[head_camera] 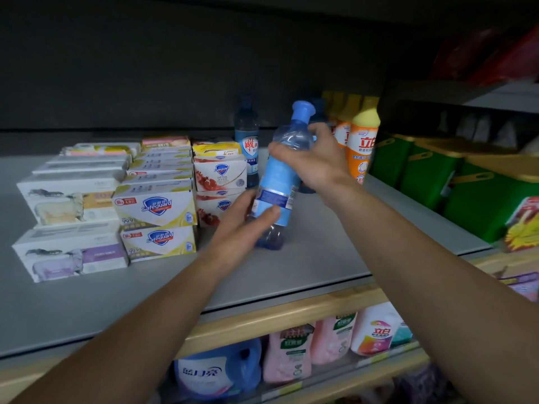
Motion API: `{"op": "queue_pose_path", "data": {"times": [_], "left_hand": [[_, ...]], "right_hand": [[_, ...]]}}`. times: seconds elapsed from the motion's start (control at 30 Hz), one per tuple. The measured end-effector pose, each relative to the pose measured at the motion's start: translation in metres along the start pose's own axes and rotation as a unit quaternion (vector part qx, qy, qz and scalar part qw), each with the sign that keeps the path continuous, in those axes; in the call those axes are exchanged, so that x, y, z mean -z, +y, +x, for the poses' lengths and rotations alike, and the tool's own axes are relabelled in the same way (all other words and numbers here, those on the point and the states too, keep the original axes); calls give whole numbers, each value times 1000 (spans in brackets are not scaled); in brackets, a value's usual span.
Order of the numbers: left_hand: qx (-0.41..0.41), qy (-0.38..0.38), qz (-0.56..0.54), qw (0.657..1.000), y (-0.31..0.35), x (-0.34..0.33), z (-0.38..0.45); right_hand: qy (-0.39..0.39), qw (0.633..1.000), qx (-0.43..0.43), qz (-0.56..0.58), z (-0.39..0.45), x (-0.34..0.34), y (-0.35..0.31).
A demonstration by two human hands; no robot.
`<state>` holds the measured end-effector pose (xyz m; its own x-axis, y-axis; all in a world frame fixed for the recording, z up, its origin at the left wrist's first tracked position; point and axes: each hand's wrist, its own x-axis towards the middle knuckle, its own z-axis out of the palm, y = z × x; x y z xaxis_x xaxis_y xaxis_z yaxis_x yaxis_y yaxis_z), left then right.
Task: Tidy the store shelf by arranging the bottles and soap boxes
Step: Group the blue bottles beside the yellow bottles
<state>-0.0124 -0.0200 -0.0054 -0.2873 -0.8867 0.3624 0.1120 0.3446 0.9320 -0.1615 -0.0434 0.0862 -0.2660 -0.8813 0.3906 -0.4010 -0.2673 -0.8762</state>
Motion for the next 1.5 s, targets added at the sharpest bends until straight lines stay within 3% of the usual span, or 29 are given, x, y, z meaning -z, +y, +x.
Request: {"op": "queue_pose_path", "data": {"times": [0.07, 0.13, 0.2, 0.27, 0.37, 0.47, 0.57, 0.7, 0.8, 0.87, 0.9, 0.93, 1.0, 1.1, 1.2, 1.33, 1.5], "left_hand": [[-33, 50, 128, 990, -3, -3, -1], [-45, 80, 136, 986, -3, -3, 0], [-18, 61, 43, 997, 0, 3, 0], [66, 18, -130, 989, 4, 9, -2], [173, -102, -315, 928, 10, 13, -5], [190, -211, -383, 879, 13, 16, -6], [196, -233, -369, 878, 13, 18, -6], [162, -79, -290, 940, 7, 8, -1], [41, -3, -17, 999, 3, -3, -2], [-2, 25, 120, 992, 0, -8, -4], [-1, 36, 126, 991, 0, -9, -4], [14, 34, 83, 996, 0, -8, -5], [87, 3, -103, 991, 4, -6, -6], [207, -60, -283, 935, 11, 1, -8], [257, -126, -321, 903, 14, 7, -8], [284, -146, -346, 882, 12, 7, -6], [254, -133, -314, 905, 3, 11, 1]], "right_hand": [[32, 997, 51, -55, -2, -5, -3], [30, 995, 71, -65, -2, -9, -3], [-23, 999, 27, -12, -1, -7, -6], [-111, 987, -56, 100, 0, -1, -6], [-212, 913, -132, 321, 0, 11, 0], [-275, 853, -140, 421, -5, 17, 8], [-243, 870, -123, 412, -6, 13, 9], [-118, 960, -99, 233, -3, 14, 0], [-37, 998, -41, 21, -6, 8, -7], [-5, 998, -1, -60, -6, 3, -10], [-8, 996, 10, -87, -5, 1, -11], [-25, 995, 10, -100, -4, 0, -12], [-80, 995, -30, -54, -1, -2, -13], [-150, 974, -122, 120, 3, -3, -8], [-156, 967, -142, 145, 4, -1, 3], [-126, 969, -185, 106, 5, -4, 14], [-112, 973, -152, 131, 2, -2, 9]]}}
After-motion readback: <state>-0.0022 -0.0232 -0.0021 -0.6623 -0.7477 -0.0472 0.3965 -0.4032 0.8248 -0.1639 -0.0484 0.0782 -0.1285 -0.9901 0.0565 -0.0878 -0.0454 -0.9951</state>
